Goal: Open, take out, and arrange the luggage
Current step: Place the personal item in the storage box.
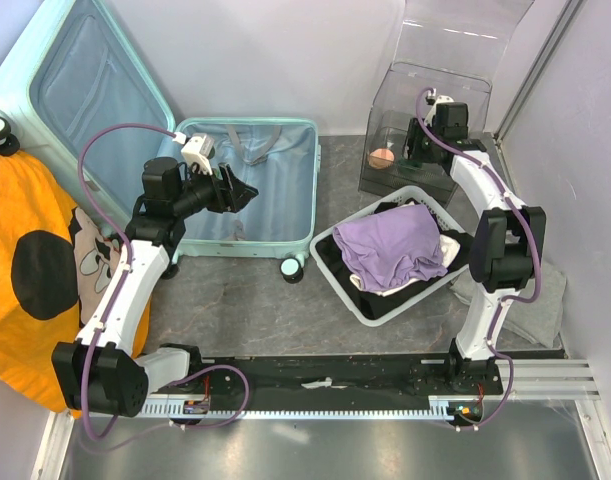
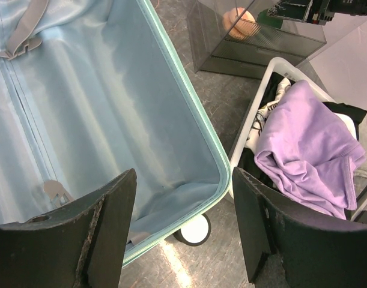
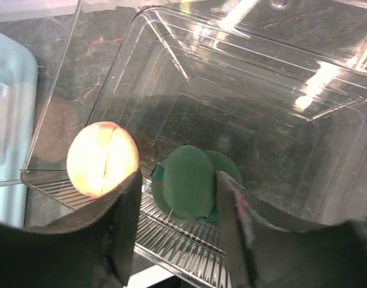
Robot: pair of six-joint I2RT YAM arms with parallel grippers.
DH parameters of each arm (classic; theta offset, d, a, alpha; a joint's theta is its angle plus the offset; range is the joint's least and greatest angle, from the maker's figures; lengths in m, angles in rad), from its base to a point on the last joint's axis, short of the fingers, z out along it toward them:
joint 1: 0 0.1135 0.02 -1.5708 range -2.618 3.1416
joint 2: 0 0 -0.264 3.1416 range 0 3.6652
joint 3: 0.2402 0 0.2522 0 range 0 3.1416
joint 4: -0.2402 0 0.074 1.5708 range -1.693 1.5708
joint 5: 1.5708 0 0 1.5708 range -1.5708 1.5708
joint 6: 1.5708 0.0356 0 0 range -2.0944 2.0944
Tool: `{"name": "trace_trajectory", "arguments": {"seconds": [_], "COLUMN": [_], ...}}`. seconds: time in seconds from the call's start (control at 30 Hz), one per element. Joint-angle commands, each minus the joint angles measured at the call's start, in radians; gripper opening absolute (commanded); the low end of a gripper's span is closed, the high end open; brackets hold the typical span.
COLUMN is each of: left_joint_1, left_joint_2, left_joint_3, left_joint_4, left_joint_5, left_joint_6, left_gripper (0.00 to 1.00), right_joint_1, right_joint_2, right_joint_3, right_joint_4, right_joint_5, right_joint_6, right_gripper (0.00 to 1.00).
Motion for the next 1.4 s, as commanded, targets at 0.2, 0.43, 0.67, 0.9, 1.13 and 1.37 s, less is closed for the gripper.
{"name": "trace_trajectory", "arguments": {"seconds": [0.2, 0.43, 0.67, 0.9, 1.13, 1.37], "left_joint_1": [-0.002, -0.007, -0.030, -0.030, -0.014, 0.075], "left_joint_2": [-0.009, -0.019, 0.234, 0.684, 1.129, 1.275], "left_joint_3": [0.009, 0.005, 0.263, 0.772, 1.290, 1.382], "left_joint_4": [0.033, 0.010, -0.244, -0.488, -0.680, -0.625], "left_joint_5": [0.006, -0.263, -0.690, -0.770, -0.960, -0.868], "left_joint_6": [-0.010, -0.032, -0.091, -0.282, -0.262, -0.369], "left_gripper": [0.72, 0.79, 0.86, 0.90, 0.84, 0.56], "right_joint_1": [-0.002, -0.004, -0.002, -0.002, -0.002, -0.002], "right_joint_2": [-0.143, -0.297, -0.444, -0.473, -0.496, -0.521], "right_joint_3": [-0.039, -0.177, -0.357, -0.433, -0.473, -0.496], "right_joint_4": [0.006, 0.106, 0.311, 0.388, 0.439, 0.467], "right_joint_5": [0.108, 0.063, -0.066, -0.149, -0.206, -0.218], "right_joint_6": [-0.040, 0.009, 0.072, 0.107, 0.140, 0.140], "right_gripper": [0.70, 0.70, 0.71, 0.71, 0.71, 0.71]}}
